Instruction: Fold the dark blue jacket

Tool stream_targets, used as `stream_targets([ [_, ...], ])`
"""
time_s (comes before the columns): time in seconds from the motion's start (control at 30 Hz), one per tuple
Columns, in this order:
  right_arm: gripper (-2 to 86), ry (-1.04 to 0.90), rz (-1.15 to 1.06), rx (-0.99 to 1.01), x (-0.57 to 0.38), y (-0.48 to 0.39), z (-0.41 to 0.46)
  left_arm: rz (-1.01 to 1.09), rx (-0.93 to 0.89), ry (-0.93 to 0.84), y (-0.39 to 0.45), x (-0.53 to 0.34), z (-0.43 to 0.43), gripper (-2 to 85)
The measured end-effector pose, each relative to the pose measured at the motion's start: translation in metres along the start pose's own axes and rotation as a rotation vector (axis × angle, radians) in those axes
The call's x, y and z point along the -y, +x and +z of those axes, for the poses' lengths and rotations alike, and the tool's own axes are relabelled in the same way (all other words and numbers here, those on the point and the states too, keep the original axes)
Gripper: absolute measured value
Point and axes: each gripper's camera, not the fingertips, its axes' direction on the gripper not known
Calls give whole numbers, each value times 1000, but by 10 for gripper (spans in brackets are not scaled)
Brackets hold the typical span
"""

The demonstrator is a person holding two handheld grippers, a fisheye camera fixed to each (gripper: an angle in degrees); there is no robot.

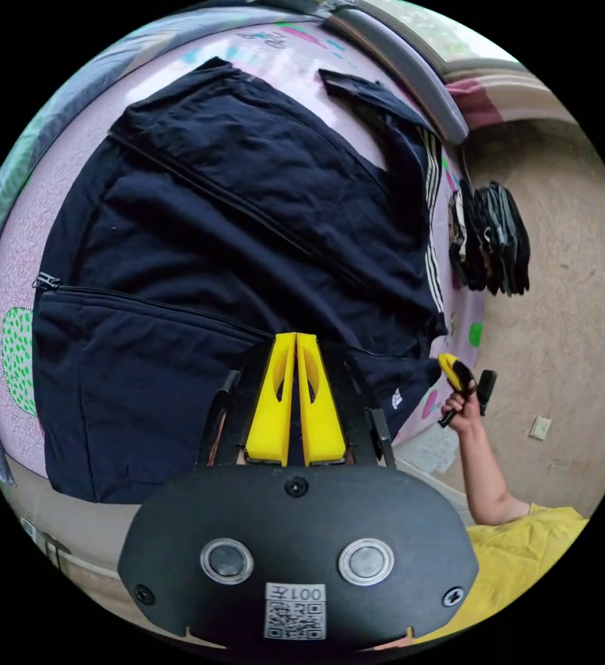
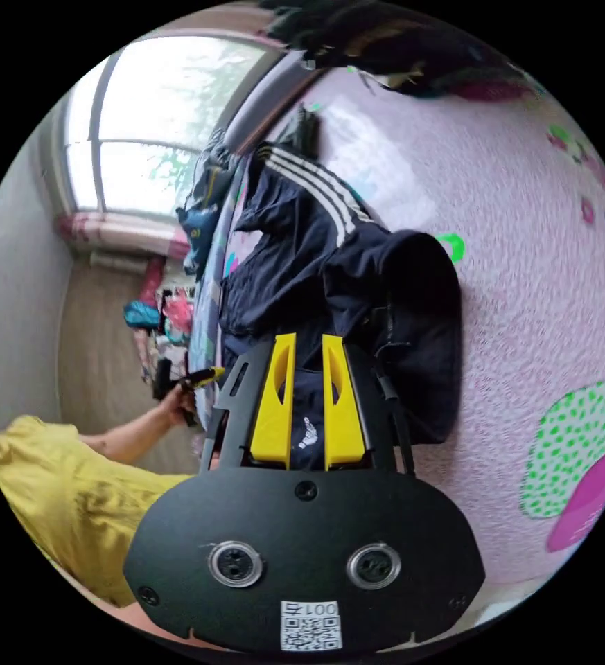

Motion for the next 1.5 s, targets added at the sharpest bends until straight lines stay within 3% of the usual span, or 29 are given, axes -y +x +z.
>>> stream_targets([
  [0.3,39,129,342,2,7,26,37,-31,-167,20,-72,43,-63,-13],
  [0.6,1,212,134,95,19,-48,13,-70,-259,64,-123,89,-121,-13],
  [0.83,7,115,239,-46,21,-24,0,-61,-285,22,-117,91,-121,-13],
  [1.0,27,131,333,59,24,13,10,-94,-307,10,-102,68,-119,-13],
  [1.2,60,19,357,64,43,34,25,-99,-300,-13,-83,49,-117,-13],
  [1.5,67,1,365,58,44,55,15,-61,-309,-8,-47,34,-126,-13],
])
